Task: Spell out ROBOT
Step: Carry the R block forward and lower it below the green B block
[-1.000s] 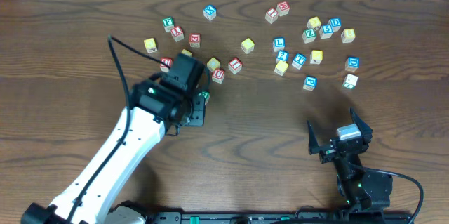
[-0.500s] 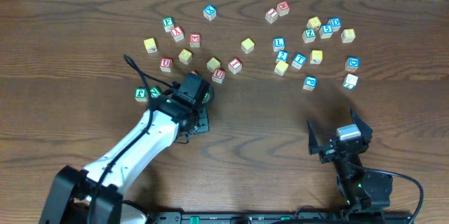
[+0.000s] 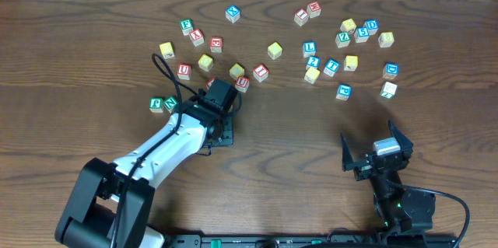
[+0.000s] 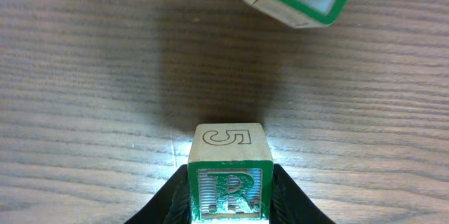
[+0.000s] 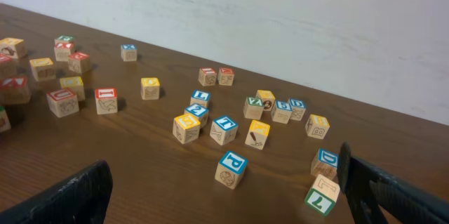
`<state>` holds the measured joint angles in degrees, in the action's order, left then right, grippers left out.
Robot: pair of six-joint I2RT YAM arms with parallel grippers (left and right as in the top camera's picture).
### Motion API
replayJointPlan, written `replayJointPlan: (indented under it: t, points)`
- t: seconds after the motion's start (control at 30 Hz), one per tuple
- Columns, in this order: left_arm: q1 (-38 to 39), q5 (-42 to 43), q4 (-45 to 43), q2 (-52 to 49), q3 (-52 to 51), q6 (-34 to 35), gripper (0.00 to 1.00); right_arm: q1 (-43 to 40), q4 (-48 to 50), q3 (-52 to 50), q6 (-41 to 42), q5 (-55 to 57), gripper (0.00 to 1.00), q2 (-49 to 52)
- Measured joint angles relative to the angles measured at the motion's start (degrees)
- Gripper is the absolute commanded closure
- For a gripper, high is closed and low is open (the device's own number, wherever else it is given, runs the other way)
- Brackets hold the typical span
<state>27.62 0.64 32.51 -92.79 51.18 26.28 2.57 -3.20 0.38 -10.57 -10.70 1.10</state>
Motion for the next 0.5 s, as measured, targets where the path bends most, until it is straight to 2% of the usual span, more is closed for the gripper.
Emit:
replayJointPlan:
  t: [0.5]
  points:
    - [0.0,0.1,-2.3,-1.0,0.3,-1.1,0.92,0.0,0.0,0.0,0.0,0.0,0.01,0.0]
